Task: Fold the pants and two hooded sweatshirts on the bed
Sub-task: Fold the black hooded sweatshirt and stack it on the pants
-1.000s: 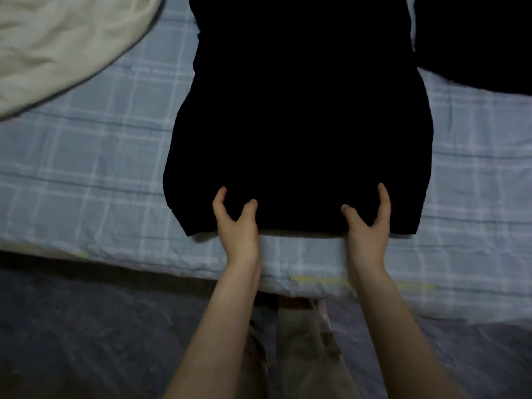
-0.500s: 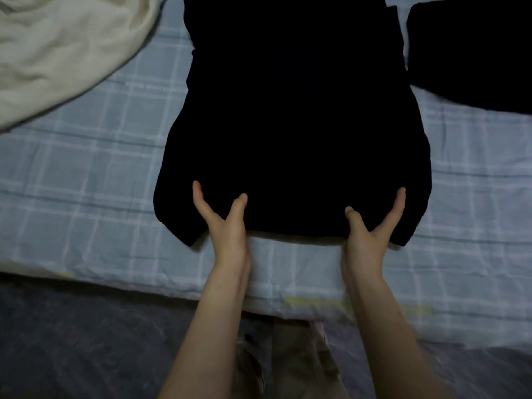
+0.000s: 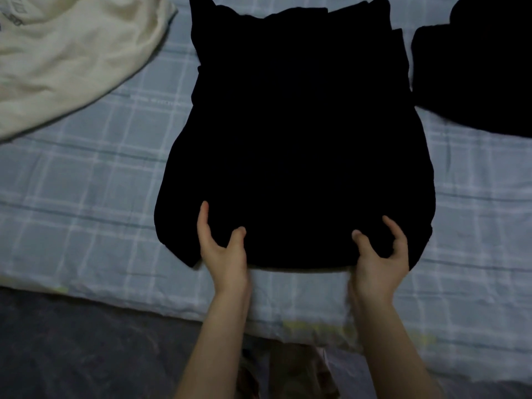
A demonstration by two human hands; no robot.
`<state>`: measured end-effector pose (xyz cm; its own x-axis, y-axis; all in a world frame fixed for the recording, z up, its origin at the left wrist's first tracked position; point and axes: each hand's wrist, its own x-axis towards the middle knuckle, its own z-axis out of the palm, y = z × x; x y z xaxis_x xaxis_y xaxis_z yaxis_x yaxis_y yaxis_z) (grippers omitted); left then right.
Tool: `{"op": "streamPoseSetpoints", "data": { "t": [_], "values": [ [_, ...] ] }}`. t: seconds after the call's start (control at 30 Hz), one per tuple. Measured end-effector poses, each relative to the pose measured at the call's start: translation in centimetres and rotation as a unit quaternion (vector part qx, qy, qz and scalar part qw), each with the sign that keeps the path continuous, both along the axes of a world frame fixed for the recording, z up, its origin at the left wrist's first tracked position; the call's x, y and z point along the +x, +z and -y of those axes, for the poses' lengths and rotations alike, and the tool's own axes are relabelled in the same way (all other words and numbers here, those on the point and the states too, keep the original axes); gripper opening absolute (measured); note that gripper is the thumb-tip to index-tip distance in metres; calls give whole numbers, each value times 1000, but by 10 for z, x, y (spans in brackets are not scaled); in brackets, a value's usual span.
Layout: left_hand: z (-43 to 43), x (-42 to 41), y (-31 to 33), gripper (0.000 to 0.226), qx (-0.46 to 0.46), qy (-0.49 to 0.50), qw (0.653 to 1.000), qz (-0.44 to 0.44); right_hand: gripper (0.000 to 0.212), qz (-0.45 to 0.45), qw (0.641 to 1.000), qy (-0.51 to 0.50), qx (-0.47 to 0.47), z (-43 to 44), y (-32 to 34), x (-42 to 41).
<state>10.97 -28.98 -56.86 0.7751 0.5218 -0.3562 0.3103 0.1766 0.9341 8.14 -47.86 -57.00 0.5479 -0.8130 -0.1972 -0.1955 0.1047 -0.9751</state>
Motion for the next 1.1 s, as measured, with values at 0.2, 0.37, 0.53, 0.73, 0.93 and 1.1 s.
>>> {"op": "streamPoseSetpoints", "data": {
  "t": [0.2, 0.37, 0.53, 0.73, 0.93, 1.1],
  "values": [
    [-15, -48, 4, 71, 28, -57, 997, -33, 47, -57, 996, 67, -30, 13, 2, -47],
    [-26, -47, 20, 69, 54, -99, 993, -21, 48, -63, 991, 114, -12, 26, 18, -56],
    [-29, -19, 50, 68, 82, -122, 988, 46, 39, -6, 985, 142, -96, 37, 55, -35],
    [-25, 46, 82, 71, 120, -158, 974, 110, 30, 47, 977, 173, -119, 56, 95, 35],
    [-18, 107, 86, 72, 134, -174, 967, 125, 40, 45, 970, 202, -129, 74, 109, 94],
    [-12, 168, 82, 71, 157, -190, 958, 145, 41, 46, 950, 238, -197, 96, 111, 150]
  ]
}}
